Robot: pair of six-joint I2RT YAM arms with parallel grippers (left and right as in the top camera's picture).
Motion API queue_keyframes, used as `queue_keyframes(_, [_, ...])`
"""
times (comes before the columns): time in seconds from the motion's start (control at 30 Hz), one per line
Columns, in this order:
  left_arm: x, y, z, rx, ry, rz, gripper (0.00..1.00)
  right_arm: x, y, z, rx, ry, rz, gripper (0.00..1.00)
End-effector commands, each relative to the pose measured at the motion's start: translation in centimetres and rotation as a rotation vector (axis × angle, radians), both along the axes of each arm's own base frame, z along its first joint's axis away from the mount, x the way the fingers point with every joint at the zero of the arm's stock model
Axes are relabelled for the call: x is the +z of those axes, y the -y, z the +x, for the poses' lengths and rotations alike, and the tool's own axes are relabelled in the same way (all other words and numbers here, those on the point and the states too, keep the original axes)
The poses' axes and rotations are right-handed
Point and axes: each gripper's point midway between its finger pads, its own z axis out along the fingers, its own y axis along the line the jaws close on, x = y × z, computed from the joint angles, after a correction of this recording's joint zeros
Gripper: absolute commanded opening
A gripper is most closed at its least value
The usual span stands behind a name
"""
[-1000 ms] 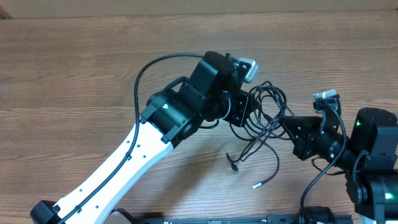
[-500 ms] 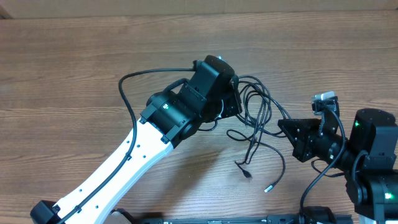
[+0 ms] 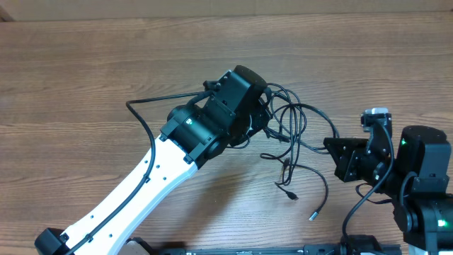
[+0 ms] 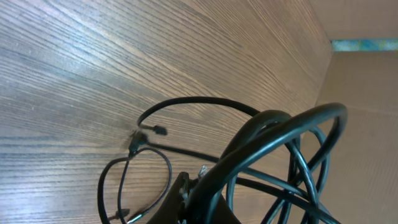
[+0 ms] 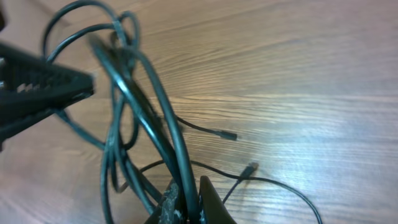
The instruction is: Untangle cables
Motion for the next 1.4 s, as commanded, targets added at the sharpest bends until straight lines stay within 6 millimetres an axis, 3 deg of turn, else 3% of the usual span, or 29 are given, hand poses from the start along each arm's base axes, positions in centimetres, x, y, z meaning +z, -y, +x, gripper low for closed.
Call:
queue_keyframes(0.0, [0.4, -1.4, 1.1, 0.107, 0.025, 0.02, 0.04, -0.6, 2.6, 0.5, -0.191, -0.042, -0.031, 0.04])
queue_keyframes(0.1, [0.4, -1.4, 1.1, 0.069, 0.044, 0.044, 0.04, -0.5, 2.5, 0.5, -0.192, -0.043, -0.028, 0.06])
queue_keyframes(0.17, [0.5, -1.4, 1.1, 0.009, 0.082, 0.081, 0.04, -0.6, 2.5, 0.5, -0.192, -0.044, -0.028, 0.27])
queue_keyframes(0.3, [0.5, -1.3, 1.0, -0.134, 0.16, 0.164, 0.04, -0.5, 2.5, 0.5, -0.191, -0.043, -0.029, 0.53])
queue_keyframes(0.4, [0.5, -0.7, 0.5, -0.278, 0.211, 0.204, 0.04, -0.5, 2.4, 0.4, -0.177, -0.039, -0.028, 0.63])
queue_keyframes(0.63, [1.4, 1.9, -1.0, -0.609, 0.362, 0.201, 0.04, 0.6, -0.9, -0.5, 0.101, 0.05, -0.017, 0.7])
queue_keyframes(0.83, [2.4, 3.8, -2.7, -0.848, 0.483, 0.152, 0.04, 0.9, -1.7, -0.9, 0.173, 0.08, -0.017, 0.71])
queue_keyframes(1.17, [3.5, 5.3, -4.7, -0.995, 0.546, 0.05, 0.04, 0.9, -1.7, -0.9, 0.191, 0.092, -0.031, 0.72])
queue_keyframes(1.37, [4.7, 6.3, -5.2, -1.028, 0.583, -0.022, 0.04, 0.9, -1.7, -1.0, 0.191, 0.09, -0.031, 0.6])
